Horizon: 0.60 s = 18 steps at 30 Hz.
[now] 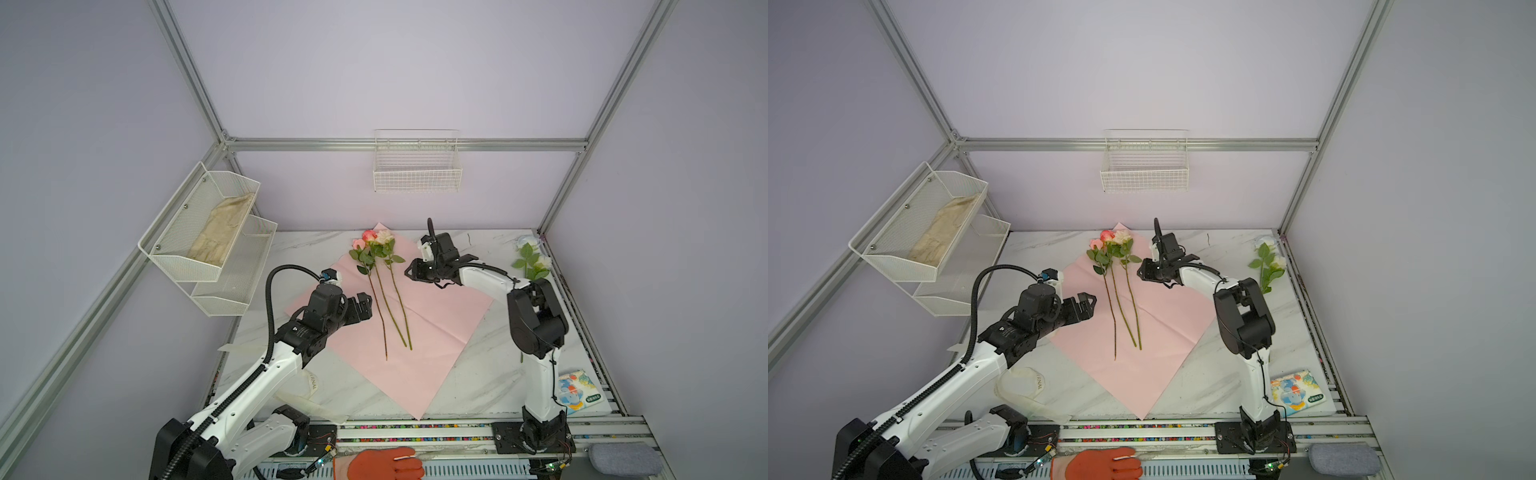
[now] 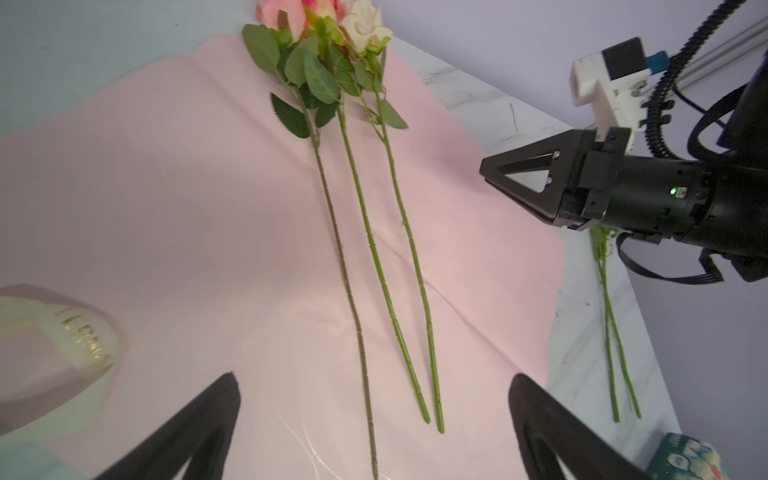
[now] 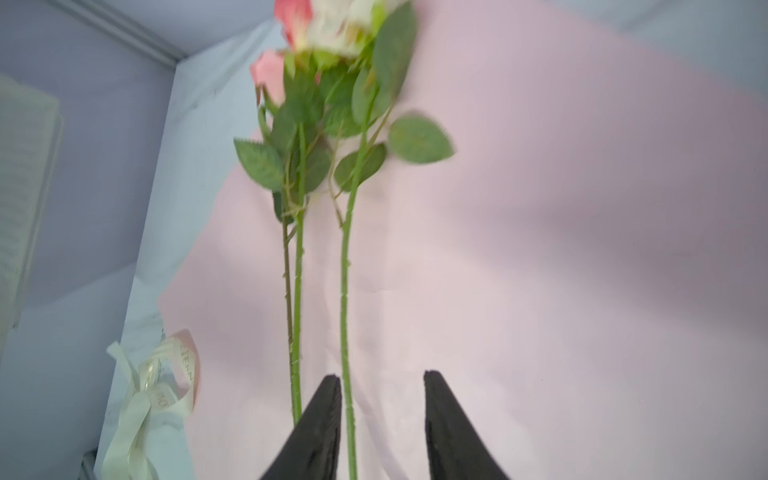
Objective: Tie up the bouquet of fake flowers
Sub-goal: 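Carry the cream rose with right gripper and lay it beside the others, then grasp the white rose stem with right gripper while left gripper reaches over stems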
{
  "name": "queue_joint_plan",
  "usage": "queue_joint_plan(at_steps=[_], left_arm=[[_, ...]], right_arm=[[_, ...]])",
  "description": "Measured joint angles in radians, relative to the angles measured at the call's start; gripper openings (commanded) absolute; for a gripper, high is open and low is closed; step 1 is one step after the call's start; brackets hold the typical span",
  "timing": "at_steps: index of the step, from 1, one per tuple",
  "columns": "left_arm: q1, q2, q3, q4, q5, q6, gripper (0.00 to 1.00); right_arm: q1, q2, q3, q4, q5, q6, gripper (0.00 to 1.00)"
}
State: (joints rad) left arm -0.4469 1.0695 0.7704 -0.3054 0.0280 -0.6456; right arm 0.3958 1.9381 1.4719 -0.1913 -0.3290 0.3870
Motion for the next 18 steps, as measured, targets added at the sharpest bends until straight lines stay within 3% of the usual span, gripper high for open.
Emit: queue_joint_plan(at_steps=[5, 11, 14, 18], left_arm=[[-0.021, 0.123, 0.003, 0.090, 0.144, 0.001, 1.00], [-0.134, 0.323, 0.048, 0.127, 0.229, 0.002, 1.00], [-0.174, 0.408, 0.104, 0.146, 0.255, 0.002, 1.00], [-0.189, 0.464, 0.155, 0.178, 0.277, 0.003, 1.00]], right_arm=[[-0.291, -0.209, -0.171, 0.021, 0.129, -0.046, 0.37], [-0.604, -0.255, -0.294, 0.000, 0.211, -0.105, 0.36], [-0.659, -0.232, -0.294, -0.029, 0.202, -0.132, 0.36], [-0.652, -0.137, -0.236, -0.082, 0.203, -0.173, 0.35]])
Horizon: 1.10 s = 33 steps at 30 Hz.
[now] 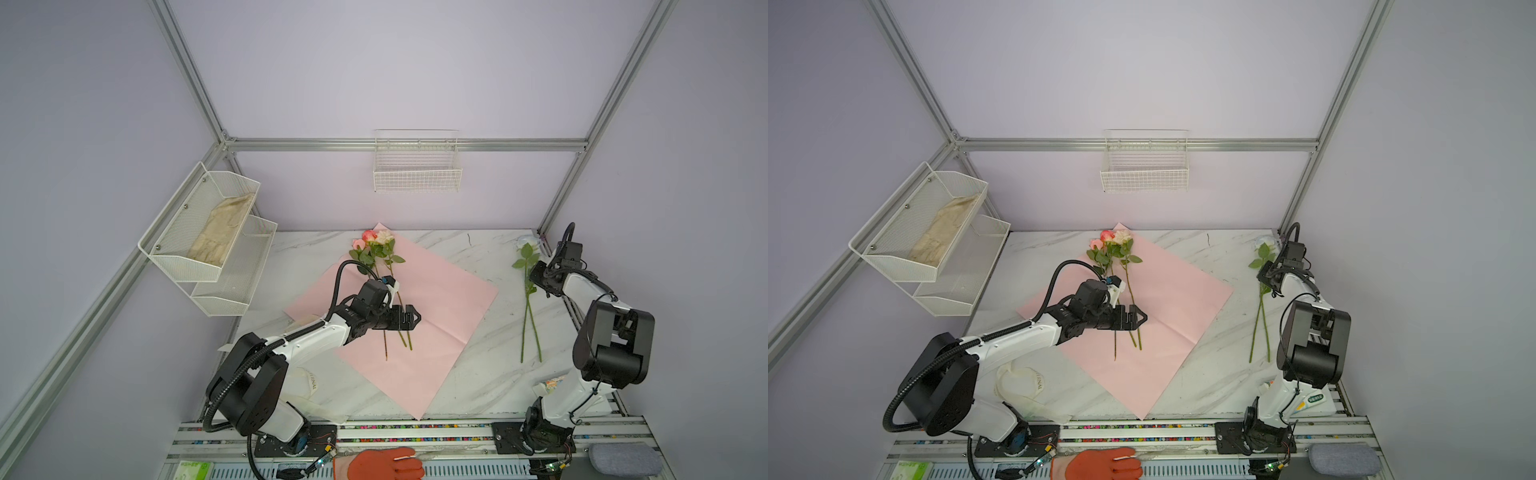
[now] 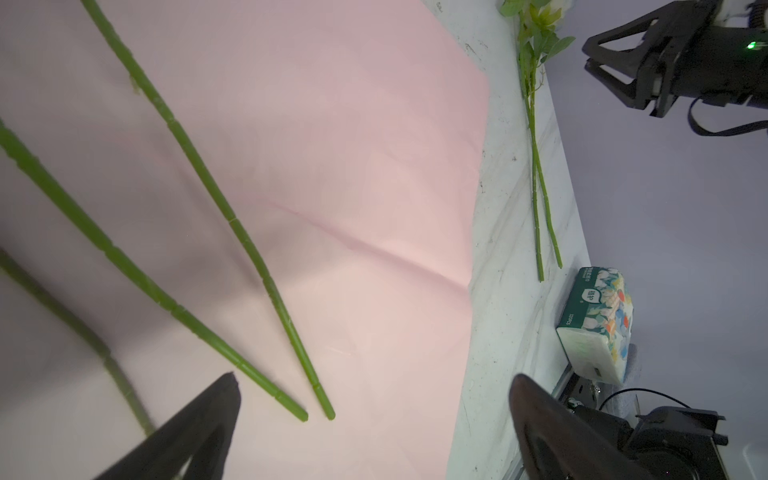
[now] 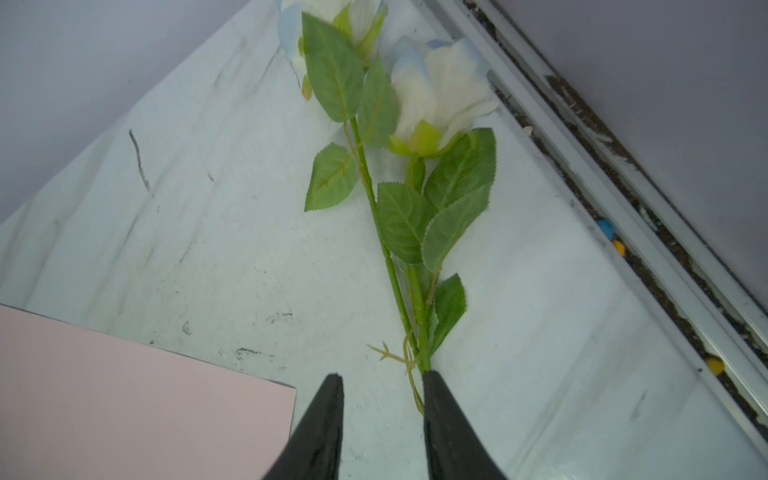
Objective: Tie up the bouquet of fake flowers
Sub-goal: 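Grasp the white rose stem with right gripper while left gripper reaches over stems, then carry the white rose with right gripper over the pink sheet beside the bunch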
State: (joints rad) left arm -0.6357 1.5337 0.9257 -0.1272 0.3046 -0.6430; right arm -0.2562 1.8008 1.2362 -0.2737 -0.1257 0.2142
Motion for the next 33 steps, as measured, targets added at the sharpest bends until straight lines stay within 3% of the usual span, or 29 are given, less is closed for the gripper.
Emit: queue_joint_plan(at_steps=[9, 14, 19, 21, 24, 33], left_arm=[[-0.001, 0.008, 0.026, 0.008, 0.009, 0.011, 1.00], [0.000, 0.027, 0.035, 0.002, 0.010, 0.011, 1.00], [0.000, 0.044, 0.059, -0.012, 0.009, 0.012, 1.00], [-0.001, 0.045, 0.065, -0.017, 0.008, 0.012, 1.00], [-0.001, 0.045, 0.066, -0.021, 0.006, 0.013, 1.00], [0.000, 0.045, 0.066, -0.032, -0.003, 0.013, 1.00]], right_arm=[[0.007, 0.100, 0.030, -0.077, 0.079, -0.034, 0.28], [0.007, 0.153, 0.073, -0.079, 0.080, -0.050, 0.20], [0.005, 0.196, 0.101, -0.078, 0.077, -0.063, 0.20], [0.005, 0.210, 0.111, -0.078, 0.070, -0.070, 0.12], [0.005, 0.220, 0.120, -0.077, 0.058, -0.085, 0.08], [0.018, 0.137, 0.111, -0.103, 0.041, -0.106, 0.11]])
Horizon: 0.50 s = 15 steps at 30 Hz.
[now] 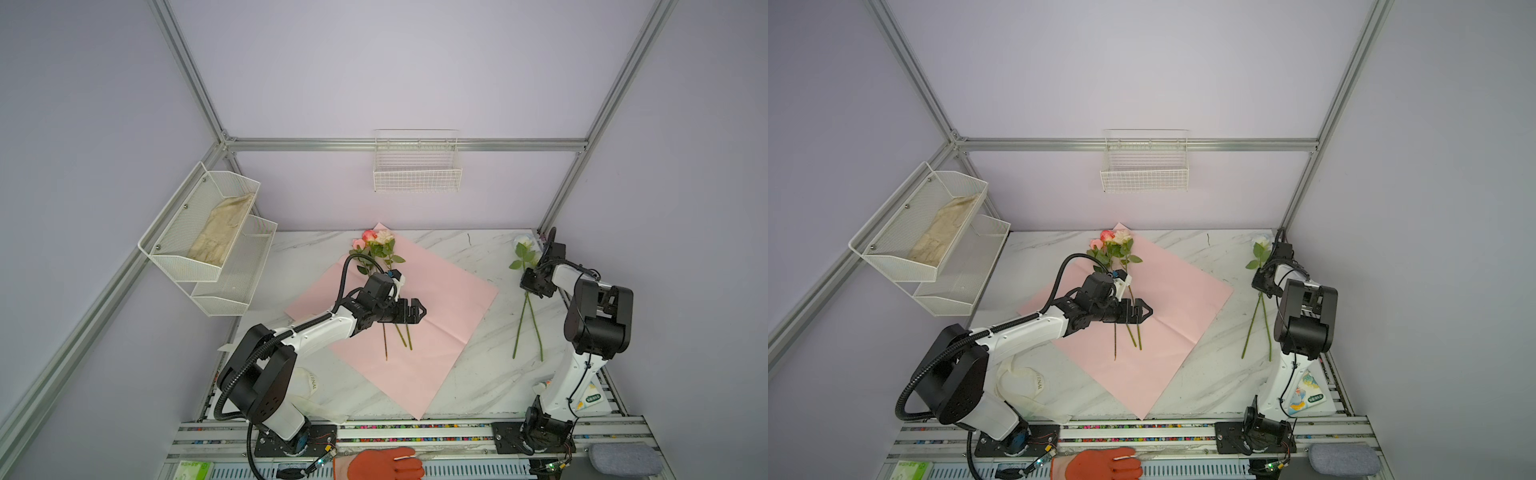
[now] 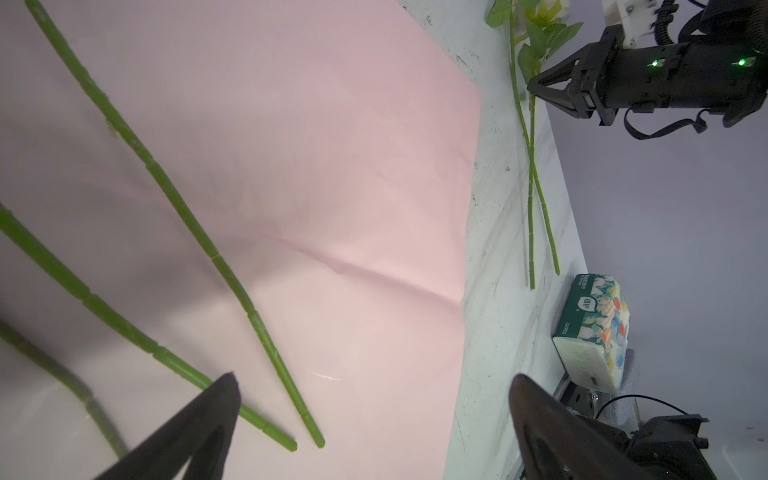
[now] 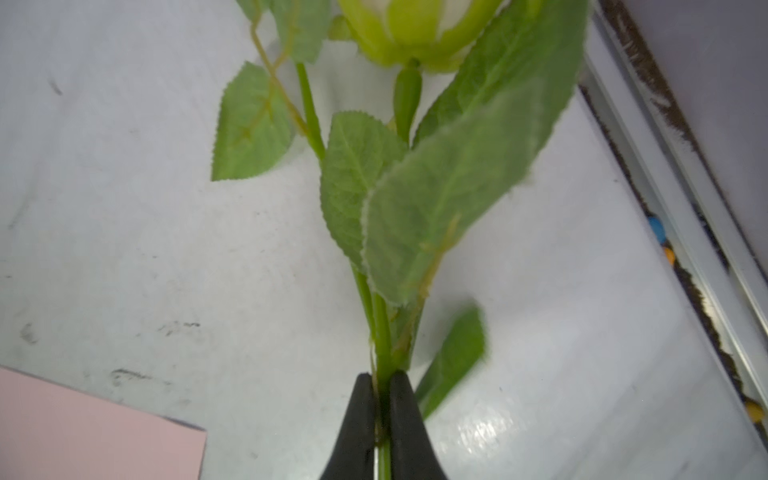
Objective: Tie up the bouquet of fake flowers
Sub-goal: 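Carry the white rose with right gripper over the pink sheet beside the bunch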
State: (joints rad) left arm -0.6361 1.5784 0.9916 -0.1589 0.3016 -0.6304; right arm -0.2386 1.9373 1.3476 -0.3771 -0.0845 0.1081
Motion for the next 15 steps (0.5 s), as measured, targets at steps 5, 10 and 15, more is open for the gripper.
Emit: queue_joint_plan(at_steps=[5, 10, 15], left_arm=[[0.000, 0.000, 0.000, -0.001, -0.001, 0.004, 1.00], [0.000, 0.000, 0.000, -0.008, -0.005, 0.007, 1.00], [0.000, -0.029, 0.000, -0.045, -0.072, 0.014, 1.00]], right_arm=[[0.060, -0.070, 0.000, -0.018, 0.010, -0.018, 0.10], [0.142, -0.076, 0.000, -0.045, 0.107, -0.036, 0.09], [0.213, -0.122, -0.005, -0.054, 0.053, -0.026, 0.08]])
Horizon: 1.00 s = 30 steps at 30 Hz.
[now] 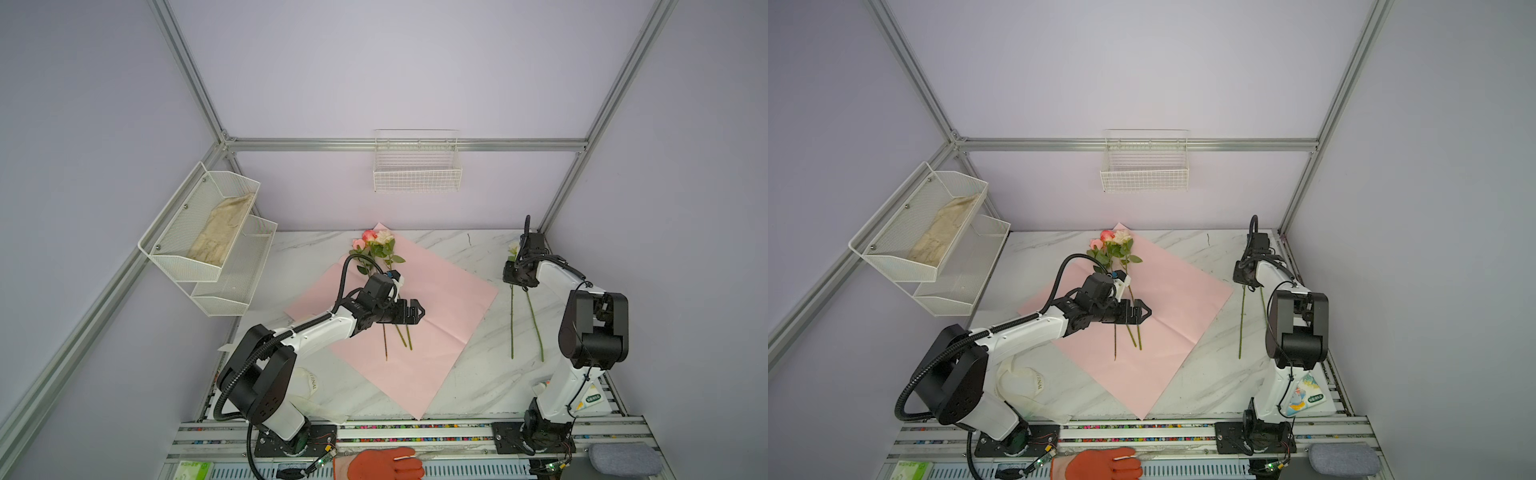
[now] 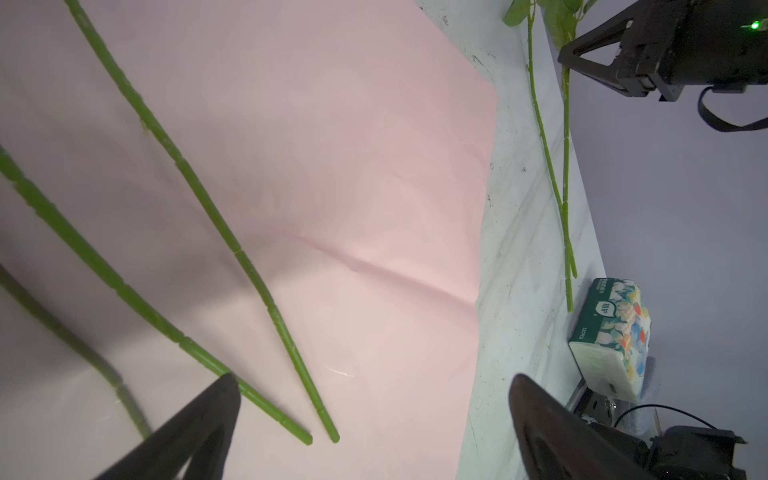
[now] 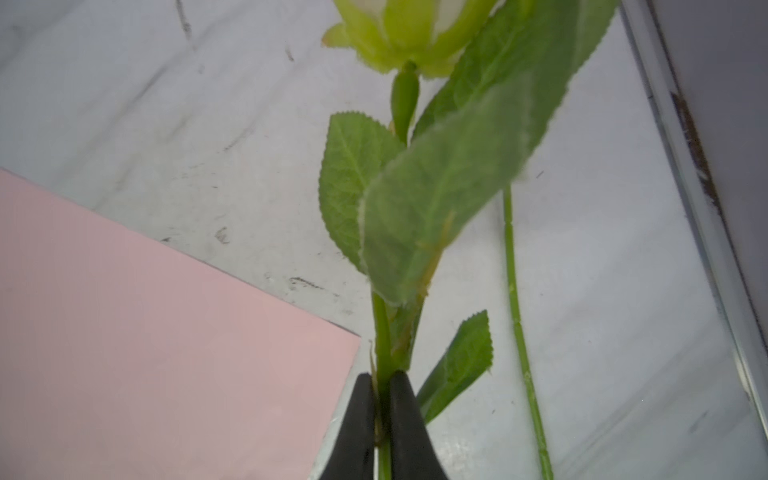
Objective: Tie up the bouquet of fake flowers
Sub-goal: 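Carry the white rose with right gripper over the pink sheet beside the bunch, then lower the white rose onto the pink sheet and open right gripper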
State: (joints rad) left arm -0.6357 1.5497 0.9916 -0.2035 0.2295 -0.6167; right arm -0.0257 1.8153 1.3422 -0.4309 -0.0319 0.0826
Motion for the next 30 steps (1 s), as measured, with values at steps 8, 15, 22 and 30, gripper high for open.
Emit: queue_joint_plan(at_steps=[8, 15, 22, 30], left_arm=[[0.110, -0.306, -0.056, -0.048, -0.206, -0.058, 1.00], [0.291, -0.543, -0.209, -0.084, -0.262, -0.116, 1.00], [0.315, -0.629, -0.264, -0.145, -0.272, -0.126, 1.00], [0.321, -0.621, -0.268, -0.157, -0.264, -0.128, 1.00]], right_arm=[[0.333, -0.023, 0.004, 0.223, -0.291, 0.203, 0.08], [0.557, 0.278, 0.294, 0.259, -0.352, 0.299, 0.09], [0.620, 0.475, 0.537, 0.199, -0.351, 0.332, 0.09], [0.631, 0.576, 0.662, 0.170, -0.394, 0.346, 0.28]])
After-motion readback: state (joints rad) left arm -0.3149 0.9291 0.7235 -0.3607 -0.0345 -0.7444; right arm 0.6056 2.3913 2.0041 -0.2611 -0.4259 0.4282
